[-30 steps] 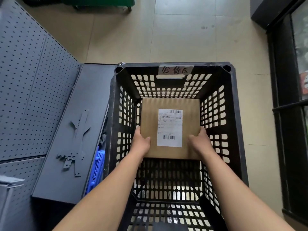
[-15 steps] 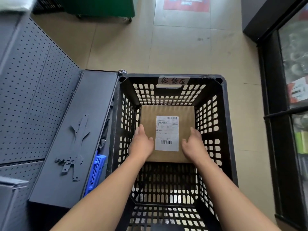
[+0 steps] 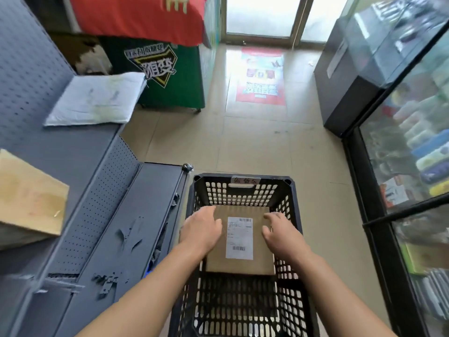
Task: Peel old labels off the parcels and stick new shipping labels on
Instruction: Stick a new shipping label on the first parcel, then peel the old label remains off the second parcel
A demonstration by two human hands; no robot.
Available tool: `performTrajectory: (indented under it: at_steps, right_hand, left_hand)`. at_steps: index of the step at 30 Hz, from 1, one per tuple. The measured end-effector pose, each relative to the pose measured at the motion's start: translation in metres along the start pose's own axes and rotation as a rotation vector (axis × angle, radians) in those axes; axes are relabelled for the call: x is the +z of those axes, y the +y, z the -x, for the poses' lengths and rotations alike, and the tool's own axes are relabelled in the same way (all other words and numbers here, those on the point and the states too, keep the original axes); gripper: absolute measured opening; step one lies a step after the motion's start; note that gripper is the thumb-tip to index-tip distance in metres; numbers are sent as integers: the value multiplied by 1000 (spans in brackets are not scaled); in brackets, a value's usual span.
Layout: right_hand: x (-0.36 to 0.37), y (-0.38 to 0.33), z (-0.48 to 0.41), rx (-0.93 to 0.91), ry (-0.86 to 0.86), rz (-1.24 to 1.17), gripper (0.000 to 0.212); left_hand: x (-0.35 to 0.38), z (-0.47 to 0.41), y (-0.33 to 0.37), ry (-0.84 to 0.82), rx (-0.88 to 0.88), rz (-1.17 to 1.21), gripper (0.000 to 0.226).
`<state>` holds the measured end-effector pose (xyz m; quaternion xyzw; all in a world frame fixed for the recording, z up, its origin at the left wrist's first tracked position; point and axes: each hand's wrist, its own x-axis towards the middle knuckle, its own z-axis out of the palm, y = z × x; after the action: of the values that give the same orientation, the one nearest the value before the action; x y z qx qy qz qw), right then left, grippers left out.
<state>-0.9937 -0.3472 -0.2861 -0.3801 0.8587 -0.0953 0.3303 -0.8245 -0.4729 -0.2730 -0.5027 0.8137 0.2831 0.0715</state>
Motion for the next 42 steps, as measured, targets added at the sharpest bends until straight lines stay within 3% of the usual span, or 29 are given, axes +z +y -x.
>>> performTrajectory:
  at_steps: [10,18,33,42]
  right_hand:
    - [-84,-76,77,-270,133,42,43]
    - [-104,-186,131,-639,111,108,37]
    - [-26,-402,324,-1197,54,231,34]
    - [72,-488,482,-1430,-26,138,33]
  left_hand:
    - [-137,95,-26,225,-16,-42,43]
    - [-207,213,-73,482,-198,44,45]
    - [-277,492,-203,988,-537,190,41]
    - [-274,682,-286,1127,-715,218,43]
